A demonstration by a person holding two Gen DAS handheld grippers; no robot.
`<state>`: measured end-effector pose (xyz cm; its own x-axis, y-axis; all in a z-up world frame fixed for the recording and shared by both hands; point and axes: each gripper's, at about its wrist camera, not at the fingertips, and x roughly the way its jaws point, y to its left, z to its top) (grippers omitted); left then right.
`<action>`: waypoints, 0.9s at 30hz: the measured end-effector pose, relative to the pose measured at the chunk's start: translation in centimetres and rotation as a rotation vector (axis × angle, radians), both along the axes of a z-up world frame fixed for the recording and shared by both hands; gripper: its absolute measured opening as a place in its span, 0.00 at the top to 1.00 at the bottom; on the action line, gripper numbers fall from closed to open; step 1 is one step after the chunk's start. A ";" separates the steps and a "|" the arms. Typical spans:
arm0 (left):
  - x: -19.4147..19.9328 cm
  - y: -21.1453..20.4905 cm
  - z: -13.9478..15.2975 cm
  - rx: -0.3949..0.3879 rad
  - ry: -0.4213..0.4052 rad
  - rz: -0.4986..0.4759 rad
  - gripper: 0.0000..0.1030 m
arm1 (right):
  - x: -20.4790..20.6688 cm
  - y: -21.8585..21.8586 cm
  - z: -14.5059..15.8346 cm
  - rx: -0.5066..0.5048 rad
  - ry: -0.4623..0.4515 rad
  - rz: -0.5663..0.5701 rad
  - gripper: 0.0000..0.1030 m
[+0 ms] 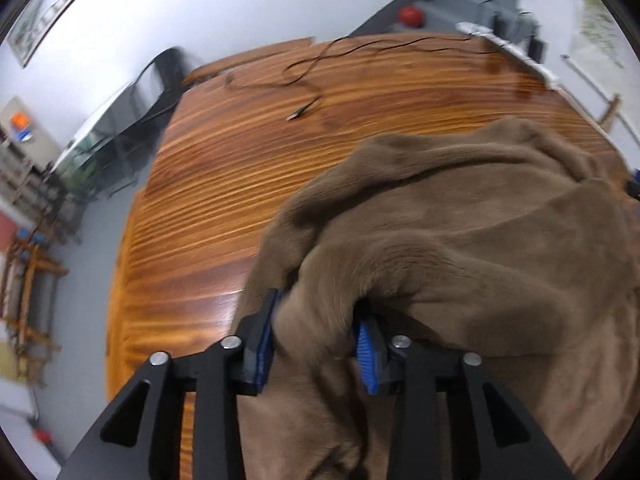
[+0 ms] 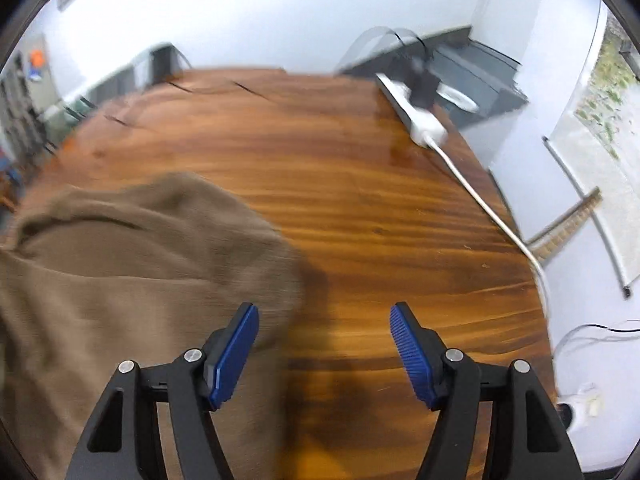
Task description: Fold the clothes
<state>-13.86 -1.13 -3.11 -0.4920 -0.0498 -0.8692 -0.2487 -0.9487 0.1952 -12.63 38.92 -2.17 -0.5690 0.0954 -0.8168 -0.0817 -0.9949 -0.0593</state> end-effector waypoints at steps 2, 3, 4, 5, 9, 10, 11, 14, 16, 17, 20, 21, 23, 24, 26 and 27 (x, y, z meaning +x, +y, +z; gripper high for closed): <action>-0.3 -0.8 0.2 0.006 0.000 0.027 0.53 | 1.1 -2.8 0.6 -0.058 0.016 0.087 0.32; -0.4 -1.1 0.4 0.017 0.002 0.034 0.51 | 1.6 -4.2 0.6 -0.079 0.017 0.129 0.32; -0.5 -1.3 0.6 0.022 0.008 0.038 0.47 | 1.9 -5.5 0.5 -0.098 0.013 0.167 0.32; -0.6 -1.4 0.7 0.015 0.011 0.039 0.45 | 2.0 -6.6 -0.2 -0.114 -0.004 0.195 0.32; -0.7 -1.4 0.6 -0.032 0.012 0.039 0.42 | 0.9 -8.0 -3.9 -0.075 -0.092 0.206 0.32; -0.7 -1.8 0.5 -0.051 0.008 0.053 0.42 | 0.5 -8.0 -4.7 -0.061 -0.113 0.198 0.32; -0.7 -2.2 0.3 -0.071 0.004 0.069 0.41 | 0.2 -7.4 -5.2 -0.055 -0.125 0.176 0.32; -0.6 -3.8 0.0 -0.087 -0.013 0.126 0.41 | -0.8 -5.7 -6.2 -0.030 -0.148 0.119 0.32; -0.2 -4.3 0.2 -0.071 -0.015 0.141 0.41 | -1.3 -5.1 -6.2 -0.004 -0.148 0.083 0.32; 0.0 -4.2 0.3 -0.063 -0.012 0.136 0.41 | -1.6 -4.7 -6.3 0.005 -0.148 0.064 0.32; 0.6 -3.1 0.7 -0.046 0.002 0.102 0.39 | -2.1 -4.5 -6.3 0.000 -0.154 0.032 0.32; 0.7 -2.4 0.8 -0.038 0.009 0.082 0.38 | -2.2 -4.7 -6.3 0.007 -0.155 0.036 0.32; 0.8 -0.9 0.8 -0.026 0.017 0.047 0.33 | -2.2 -4.9 -6.1 0.012 -0.154 0.041 0.32; 0.6 -0.3 0.6 -0.026 0.012 0.036 0.33 | -2.1 -4.8 -5.9 0.012 -0.153 0.042 0.32; 0.1 0.8 0.0 -0.018 -0.003 0.017 0.33 | -2.0 -4.9 -5.7 0.008 -0.152 0.039 0.32; -0.2 1.2 -0.3 -0.005 -0.016 0.013 0.33 | -1.7 -4.8 -5.6 0.003 -0.155 0.037 0.32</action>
<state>-14.05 0.10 -3.43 -0.4774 -0.0601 -0.8766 -0.2399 -0.9508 0.1958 -14.34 34.13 -7.80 -0.4397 0.0795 -0.8946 -0.0351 -0.9968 -0.0714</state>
